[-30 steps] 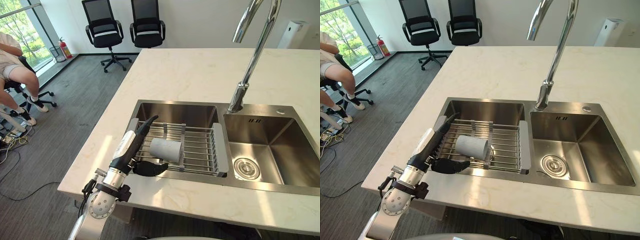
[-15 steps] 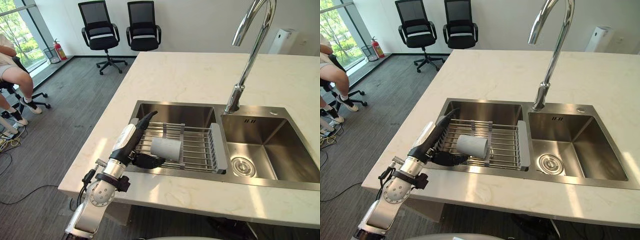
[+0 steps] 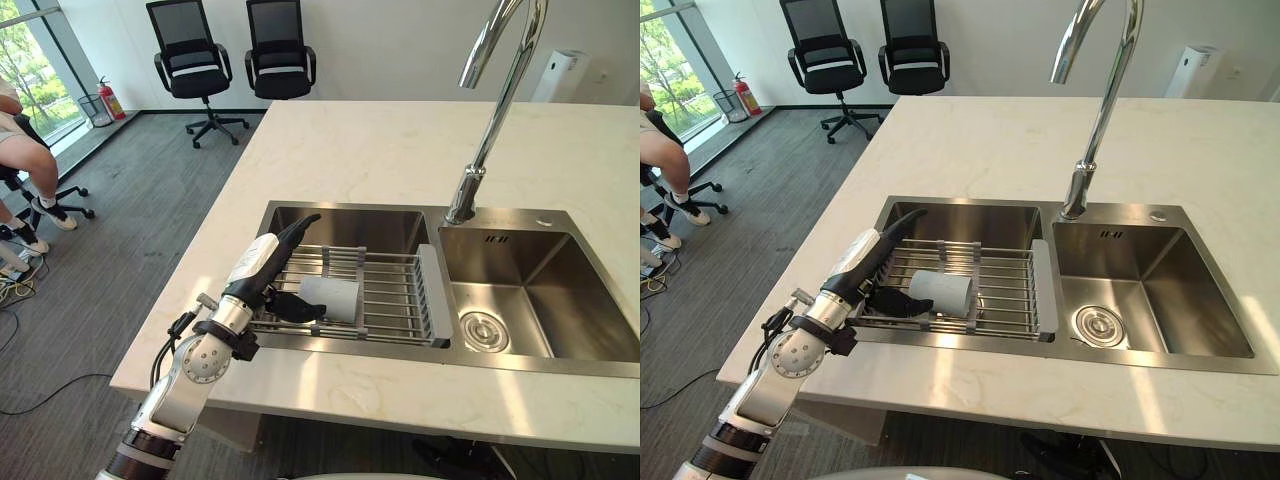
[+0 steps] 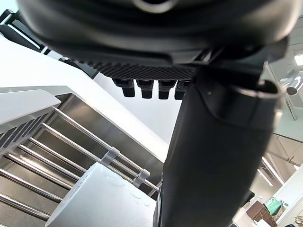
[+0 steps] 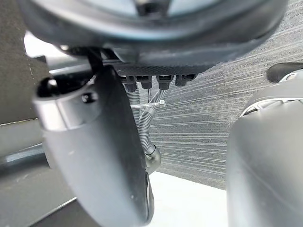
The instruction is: Walk over to the sink, pick up the cup, carry it to the dishwasher, place the cup inside the dishwasher, then close the dishwasher door
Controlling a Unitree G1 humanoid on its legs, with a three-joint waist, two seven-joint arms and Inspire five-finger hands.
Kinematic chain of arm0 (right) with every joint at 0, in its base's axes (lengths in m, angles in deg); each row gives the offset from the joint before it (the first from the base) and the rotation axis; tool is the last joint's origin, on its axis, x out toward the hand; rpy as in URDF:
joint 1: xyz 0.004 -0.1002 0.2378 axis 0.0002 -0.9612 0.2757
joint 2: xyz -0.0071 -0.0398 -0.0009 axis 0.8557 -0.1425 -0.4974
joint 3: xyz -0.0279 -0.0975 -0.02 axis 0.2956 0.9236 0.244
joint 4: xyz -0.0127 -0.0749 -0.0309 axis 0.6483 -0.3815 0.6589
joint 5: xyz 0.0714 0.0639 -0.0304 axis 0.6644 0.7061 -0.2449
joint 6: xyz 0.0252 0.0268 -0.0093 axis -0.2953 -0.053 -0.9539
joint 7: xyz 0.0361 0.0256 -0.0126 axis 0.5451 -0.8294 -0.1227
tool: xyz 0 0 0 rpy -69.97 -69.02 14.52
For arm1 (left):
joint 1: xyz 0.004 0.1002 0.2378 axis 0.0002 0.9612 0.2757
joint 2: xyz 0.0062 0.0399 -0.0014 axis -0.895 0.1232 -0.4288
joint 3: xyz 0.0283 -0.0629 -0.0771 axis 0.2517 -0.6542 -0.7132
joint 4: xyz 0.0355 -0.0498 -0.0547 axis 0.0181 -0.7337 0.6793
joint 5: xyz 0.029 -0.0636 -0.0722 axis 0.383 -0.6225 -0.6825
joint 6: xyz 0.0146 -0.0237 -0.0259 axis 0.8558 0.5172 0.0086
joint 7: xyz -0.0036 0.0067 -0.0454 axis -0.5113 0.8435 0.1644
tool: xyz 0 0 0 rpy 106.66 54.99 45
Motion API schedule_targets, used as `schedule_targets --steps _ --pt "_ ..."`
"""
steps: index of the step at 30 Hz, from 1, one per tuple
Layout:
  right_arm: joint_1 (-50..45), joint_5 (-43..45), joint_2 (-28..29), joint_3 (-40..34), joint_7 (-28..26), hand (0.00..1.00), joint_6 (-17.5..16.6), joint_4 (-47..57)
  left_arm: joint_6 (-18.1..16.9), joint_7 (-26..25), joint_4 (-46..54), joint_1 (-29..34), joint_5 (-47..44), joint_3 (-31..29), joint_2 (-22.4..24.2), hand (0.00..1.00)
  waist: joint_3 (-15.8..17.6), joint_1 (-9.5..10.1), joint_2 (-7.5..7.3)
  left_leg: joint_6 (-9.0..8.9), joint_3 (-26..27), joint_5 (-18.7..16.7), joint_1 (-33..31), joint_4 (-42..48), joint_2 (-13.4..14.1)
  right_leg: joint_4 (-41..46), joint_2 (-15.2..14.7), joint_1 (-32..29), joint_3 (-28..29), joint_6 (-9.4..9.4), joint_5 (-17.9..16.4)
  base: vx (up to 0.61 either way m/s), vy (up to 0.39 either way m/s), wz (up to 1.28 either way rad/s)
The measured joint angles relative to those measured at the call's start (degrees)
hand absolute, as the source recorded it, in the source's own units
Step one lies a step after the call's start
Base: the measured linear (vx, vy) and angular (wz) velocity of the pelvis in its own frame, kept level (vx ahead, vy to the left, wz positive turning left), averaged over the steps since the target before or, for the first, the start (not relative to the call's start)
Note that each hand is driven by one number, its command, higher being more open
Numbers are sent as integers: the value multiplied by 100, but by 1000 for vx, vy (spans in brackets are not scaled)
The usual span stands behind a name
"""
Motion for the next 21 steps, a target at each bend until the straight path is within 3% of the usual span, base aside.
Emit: schedule_targets --steps 11,21 --pt "-3 -3 -139 -1 -71 100 90 21 225 2 -787 -596 32 443 -201 100 3 -72 -6 1 1 2 24 -18 -14 69 -21 -9 9 -4 -36 0 0 0" --pt "-22 -2 -125 27 -113 100 240 154 149 75 -1303 -898 1027 950 -594 100 25 -193 -51 0 -48 58 155 -134 -20 13 -24 114 -63 -6 -38 5 0 2"
